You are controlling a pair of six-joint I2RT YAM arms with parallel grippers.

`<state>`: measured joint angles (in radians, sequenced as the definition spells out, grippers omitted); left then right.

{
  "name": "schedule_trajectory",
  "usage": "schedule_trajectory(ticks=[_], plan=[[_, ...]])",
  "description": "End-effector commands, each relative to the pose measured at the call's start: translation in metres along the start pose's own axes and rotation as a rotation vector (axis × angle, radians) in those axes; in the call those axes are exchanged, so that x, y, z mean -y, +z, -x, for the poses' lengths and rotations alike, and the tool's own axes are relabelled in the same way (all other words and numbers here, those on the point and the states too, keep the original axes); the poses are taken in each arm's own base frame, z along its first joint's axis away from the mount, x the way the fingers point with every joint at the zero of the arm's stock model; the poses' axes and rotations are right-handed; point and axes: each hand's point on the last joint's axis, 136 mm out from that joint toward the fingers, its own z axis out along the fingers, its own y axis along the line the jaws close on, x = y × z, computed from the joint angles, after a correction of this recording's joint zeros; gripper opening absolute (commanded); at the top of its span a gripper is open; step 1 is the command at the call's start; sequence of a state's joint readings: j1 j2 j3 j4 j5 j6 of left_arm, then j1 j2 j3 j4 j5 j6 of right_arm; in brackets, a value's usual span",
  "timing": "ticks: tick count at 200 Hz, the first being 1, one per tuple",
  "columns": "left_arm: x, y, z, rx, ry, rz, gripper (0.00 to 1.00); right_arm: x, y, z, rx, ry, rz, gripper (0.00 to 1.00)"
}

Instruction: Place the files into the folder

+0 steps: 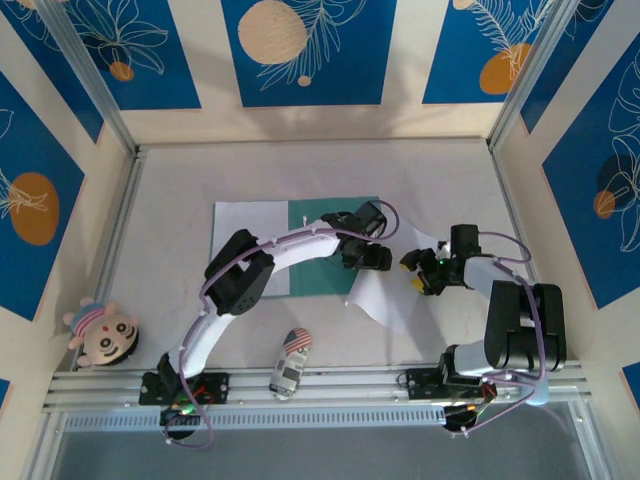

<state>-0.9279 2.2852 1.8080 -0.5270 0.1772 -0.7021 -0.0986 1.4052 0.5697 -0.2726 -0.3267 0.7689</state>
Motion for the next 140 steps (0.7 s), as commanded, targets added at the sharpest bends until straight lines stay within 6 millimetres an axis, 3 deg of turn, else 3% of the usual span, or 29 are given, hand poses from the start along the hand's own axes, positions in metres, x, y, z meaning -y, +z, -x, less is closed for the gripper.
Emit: schedule_trajectory(ticks=[1, 33, 64, 100, 140], plan=[[-0.001, 0.002, -0.013, -0.044, -0.009, -0.001, 0.62, -0.005, 0.002, -0.005, -0.029, 0.009, 0.019, 0.59], [-0.001, -0.004, -0.01, -0.036, -0.023, -0.002, 0.57, -0.011, -0.001, -0.006, -0.03, -0.012, 0.04, 0.59], [0.003, -0.015, -0.007, -0.025, -0.041, -0.017, 0.48, -0.025, -0.017, -0.009, 0.003, -0.056, 0.085, 0.61], [0.011, -0.036, 0.0, 0.011, -0.077, -0.084, 0.42, -0.05, -0.036, -0.016, 0.003, -0.103, 0.215, 0.65], [0.007, -0.058, 0.001, 0.036, -0.116, -0.114, 0.38, -0.083, -0.058, -0.03, -0.035, -0.204, 0.435, 0.69]])
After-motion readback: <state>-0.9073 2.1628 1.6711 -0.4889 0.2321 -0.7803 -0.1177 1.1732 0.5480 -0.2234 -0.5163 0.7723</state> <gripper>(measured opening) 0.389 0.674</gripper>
